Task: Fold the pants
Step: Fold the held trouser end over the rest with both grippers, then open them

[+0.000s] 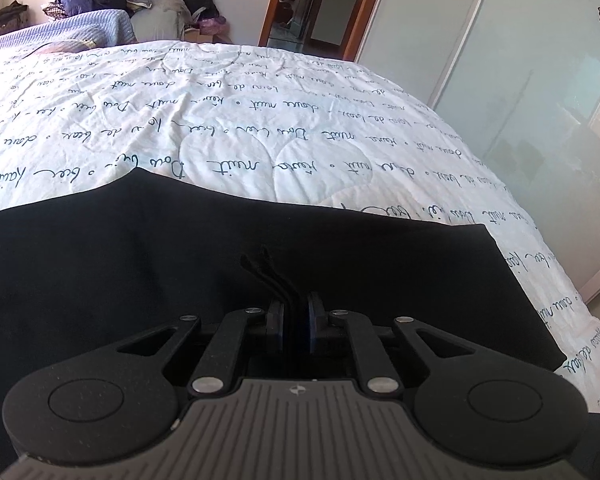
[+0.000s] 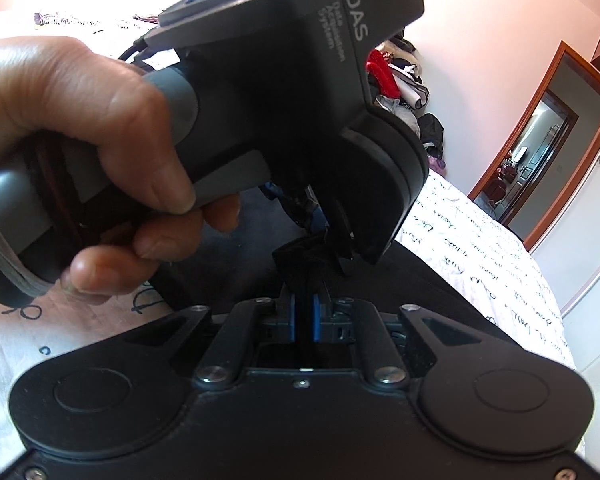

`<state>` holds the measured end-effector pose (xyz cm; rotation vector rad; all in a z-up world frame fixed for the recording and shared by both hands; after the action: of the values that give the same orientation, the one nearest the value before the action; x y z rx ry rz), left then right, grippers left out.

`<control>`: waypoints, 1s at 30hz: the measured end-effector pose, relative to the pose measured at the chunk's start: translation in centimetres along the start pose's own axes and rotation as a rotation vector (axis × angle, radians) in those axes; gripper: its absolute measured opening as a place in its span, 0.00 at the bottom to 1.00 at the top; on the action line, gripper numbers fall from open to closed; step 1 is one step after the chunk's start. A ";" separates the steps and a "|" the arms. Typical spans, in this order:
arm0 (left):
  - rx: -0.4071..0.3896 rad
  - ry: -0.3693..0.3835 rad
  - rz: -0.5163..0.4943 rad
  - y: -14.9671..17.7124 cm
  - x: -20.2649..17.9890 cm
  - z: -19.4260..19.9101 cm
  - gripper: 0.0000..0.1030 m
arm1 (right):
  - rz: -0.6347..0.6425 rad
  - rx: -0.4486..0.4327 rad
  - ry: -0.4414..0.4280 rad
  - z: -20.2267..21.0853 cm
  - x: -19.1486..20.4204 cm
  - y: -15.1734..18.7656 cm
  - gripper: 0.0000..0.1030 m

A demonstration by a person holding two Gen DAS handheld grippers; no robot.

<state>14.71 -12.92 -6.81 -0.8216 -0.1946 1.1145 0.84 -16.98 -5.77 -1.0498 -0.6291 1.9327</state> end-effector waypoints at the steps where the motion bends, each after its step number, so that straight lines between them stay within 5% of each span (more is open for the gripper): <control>1: 0.002 -0.008 -0.002 0.0 0.0 0.0 0.17 | -0.003 0.003 -0.003 -0.2 -0.1 0.1 0.07; 13: -0.004 -0.082 -0.004 0.0 0.6 1.2 0.35 | 0.036 0.039 0.002 -1.6 0.3 -0.1 0.09; 17: -0.029 -0.185 -0.058 0.1 0.9 2.1 0.37 | 0.036 0.051 -0.012 -1.4 0.3 -0.4 0.12; 24: -0.044 -0.286 -0.069 0.3 3.4 3.7 0.46 | -0.250 -0.027 -0.209 1.7 -3.2 -1.9 0.19; 27: -0.053 -0.316 -0.056 0.5 4.5 4.3 0.47 | -0.367 -0.053 -0.173 1.7 -5.1 -2.4 0.20; 30: -0.051 -0.323 -0.045 0.7 5.1 4.7 0.50 | -0.375 0.056 -0.084 -0.9 -5.5 -2.0 0.20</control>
<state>14.13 -6.15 -5.29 -0.6752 -0.5108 1.1995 4.13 -20.50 -2.39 -0.7565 -0.7554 1.6610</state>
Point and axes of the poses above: each gripper's, at about its wrist camera, not at the fingertips, and z roughly against the way its jaws point, x to its left, y to its underside, the point moved 4 cm from there along -z, roughly the way its jaws point, and after that the axes turned 3 degrees about z, right-handed, at the moved point
